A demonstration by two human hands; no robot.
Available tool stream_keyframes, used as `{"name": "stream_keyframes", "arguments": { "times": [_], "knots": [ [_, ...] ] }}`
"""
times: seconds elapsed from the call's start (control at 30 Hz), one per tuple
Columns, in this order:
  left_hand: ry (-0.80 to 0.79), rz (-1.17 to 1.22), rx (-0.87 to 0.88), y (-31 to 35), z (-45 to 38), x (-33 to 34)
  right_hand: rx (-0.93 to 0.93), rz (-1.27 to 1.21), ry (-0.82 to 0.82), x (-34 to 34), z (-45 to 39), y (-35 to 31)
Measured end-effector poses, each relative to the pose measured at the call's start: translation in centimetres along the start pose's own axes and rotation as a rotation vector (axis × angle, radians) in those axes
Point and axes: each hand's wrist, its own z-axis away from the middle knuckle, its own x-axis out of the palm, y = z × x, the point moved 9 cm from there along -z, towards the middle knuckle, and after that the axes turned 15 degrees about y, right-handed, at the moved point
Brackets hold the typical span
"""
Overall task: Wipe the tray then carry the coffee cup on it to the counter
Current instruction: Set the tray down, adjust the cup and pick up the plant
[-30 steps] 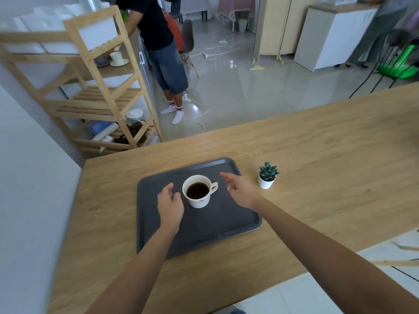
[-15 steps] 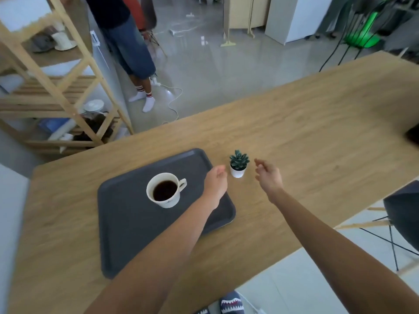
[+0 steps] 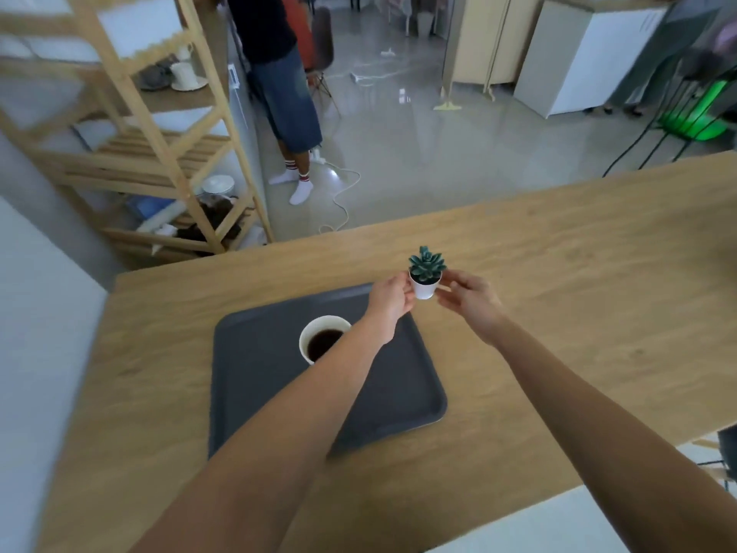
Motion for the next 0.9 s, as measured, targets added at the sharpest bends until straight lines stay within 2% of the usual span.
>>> {"name": "stream_keyframes", "arguments": {
  "times": [0.13, 0.23, 0.33, 0.53, 0.7, 0.9],
  "knots": [
    [0.122, 0.11, 0.062, 5.1, -1.8, -7.0, -0.072, 0.018, -0.143, 8.6, 0.2, -4.6],
    [0.239, 0.166, 0.079, 7.5, -3.1, -14.6, -0.102, 0.065, -0.285, 17.2, 1.4, -6.2],
    [0.349, 0.15, 0.084, 8.4, -4.0, -22.7, -0.102, 0.107, -0.422, 26.1, 3.3, -6.2],
    [0.525, 0.188, 0.077, 8.5, -5.8, -36.4, -0.073, 0.192, -0.584, 40.9, 7.6, -4.0],
    [0.586, 0.252, 0.035, 8.4, -8.1, -43.5, -0.018, 0.226, -0.62, 49.1, 9.0, -2.4],
    [0.664, 0.314, -0.008, 7.8, -12.2, -48.4, -0.048, 0.352, -0.631, 55.1, 7.5, -0.4]
  ]
}}
